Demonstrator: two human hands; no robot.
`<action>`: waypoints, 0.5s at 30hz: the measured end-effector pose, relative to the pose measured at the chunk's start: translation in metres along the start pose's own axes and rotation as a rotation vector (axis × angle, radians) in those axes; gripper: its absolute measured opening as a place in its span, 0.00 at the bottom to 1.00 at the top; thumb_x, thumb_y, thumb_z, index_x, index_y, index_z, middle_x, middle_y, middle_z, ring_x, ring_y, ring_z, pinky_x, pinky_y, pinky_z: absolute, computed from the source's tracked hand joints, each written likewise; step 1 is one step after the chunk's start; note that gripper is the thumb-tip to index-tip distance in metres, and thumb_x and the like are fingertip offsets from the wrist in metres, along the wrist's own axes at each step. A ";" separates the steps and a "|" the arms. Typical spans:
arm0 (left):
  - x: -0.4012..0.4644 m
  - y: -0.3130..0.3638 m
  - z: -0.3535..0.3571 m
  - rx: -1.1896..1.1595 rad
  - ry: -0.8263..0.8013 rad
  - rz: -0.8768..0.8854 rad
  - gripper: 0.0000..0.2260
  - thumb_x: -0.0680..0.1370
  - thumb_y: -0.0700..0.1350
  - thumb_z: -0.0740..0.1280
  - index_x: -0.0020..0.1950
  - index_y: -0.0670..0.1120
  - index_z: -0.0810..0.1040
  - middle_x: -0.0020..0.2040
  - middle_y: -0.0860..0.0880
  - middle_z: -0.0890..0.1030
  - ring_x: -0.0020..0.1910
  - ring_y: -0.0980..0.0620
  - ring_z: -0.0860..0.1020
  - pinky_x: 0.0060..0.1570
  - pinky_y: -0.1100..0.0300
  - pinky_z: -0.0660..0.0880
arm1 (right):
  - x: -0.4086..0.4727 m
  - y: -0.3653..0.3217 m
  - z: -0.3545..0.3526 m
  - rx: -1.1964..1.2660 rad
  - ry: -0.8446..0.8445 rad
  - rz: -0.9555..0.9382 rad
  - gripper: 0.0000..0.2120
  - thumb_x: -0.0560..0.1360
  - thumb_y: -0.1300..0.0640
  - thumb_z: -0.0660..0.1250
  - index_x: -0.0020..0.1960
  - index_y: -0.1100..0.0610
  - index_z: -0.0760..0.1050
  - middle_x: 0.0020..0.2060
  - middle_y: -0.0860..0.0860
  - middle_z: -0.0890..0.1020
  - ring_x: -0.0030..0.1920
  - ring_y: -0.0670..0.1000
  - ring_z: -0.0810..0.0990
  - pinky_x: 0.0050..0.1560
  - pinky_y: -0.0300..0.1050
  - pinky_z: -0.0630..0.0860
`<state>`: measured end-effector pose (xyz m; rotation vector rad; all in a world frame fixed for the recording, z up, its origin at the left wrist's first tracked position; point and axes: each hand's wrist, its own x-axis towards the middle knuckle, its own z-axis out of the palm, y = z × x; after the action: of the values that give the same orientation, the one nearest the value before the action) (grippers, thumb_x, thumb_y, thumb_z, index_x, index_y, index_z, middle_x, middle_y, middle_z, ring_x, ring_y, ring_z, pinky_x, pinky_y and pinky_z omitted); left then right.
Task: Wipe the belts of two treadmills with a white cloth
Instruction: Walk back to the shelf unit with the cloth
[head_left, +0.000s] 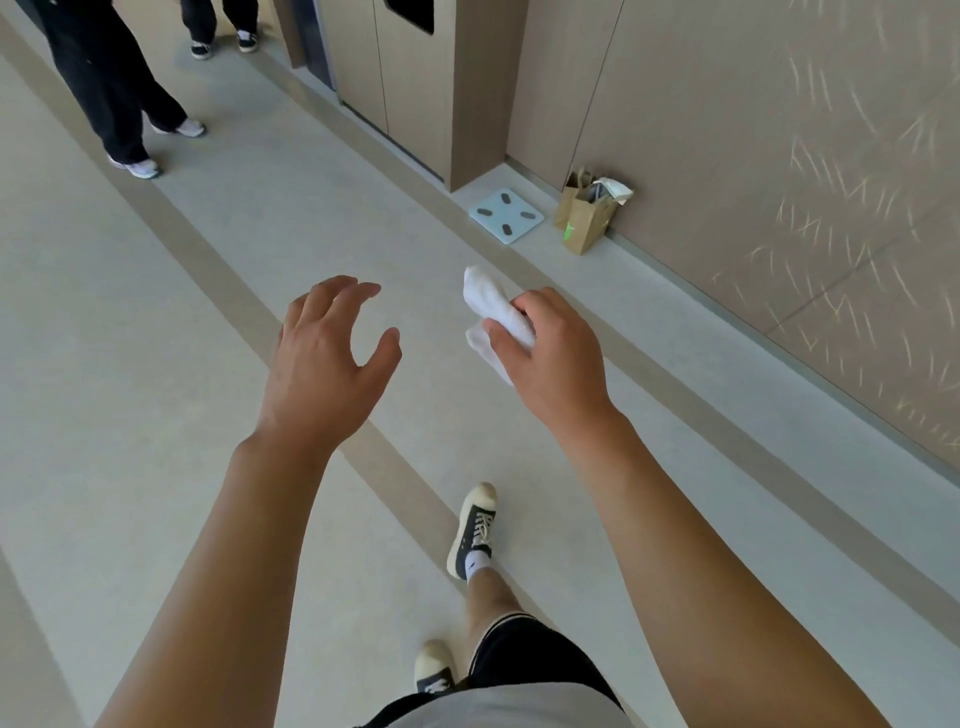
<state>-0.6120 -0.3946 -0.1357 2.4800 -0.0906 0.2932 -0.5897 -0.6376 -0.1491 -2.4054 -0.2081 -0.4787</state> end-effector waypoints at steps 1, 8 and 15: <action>0.020 -0.004 0.004 0.000 0.001 0.002 0.25 0.80 0.58 0.62 0.74 0.50 0.74 0.74 0.49 0.73 0.72 0.43 0.71 0.69 0.42 0.72 | 0.018 0.006 0.009 0.004 0.000 0.002 0.14 0.78 0.47 0.69 0.42 0.56 0.72 0.38 0.47 0.74 0.37 0.49 0.73 0.35 0.50 0.74; 0.175 -0.028 0.024 0.022 0.017 0.014 0.23 0.80 0.57 0.63 0.74 0.50 0.75 0.73 0.49 0.74 0.72 0.44 0.71 0.69 0.44 0.73 | 0.170 0.043 0.060 0.016 -0.002 -0.008 0.13 0.77 0.48 0.69 0.42 0.55 0.71 0.38 0.46 0.75 0.37 0.47 0.73 0.34 0.42 0.70; 0.293 -0.057 0.025 0.032 0.056 -0.023 0.23 0.80 0.56 0.63 0.74 0.50 0.75 0.73 0.50 0.74 0.72 0.44 0.72 0.68 0.45 0.73 | 0.306 0.055 0.108 0.057 -0.028 -0.036 0.14 0.77 0.49 0.70 0.41 0.56 0.71 0.37 0.47 0.73 0.36 0.49 0.71 0.34 0.41 0.68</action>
<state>-0.3145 -0.3630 -0.1208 2.5004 -0.0339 0.3561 -0.2630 -0.6021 -0.1384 -2.3573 -0.2747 -0.4495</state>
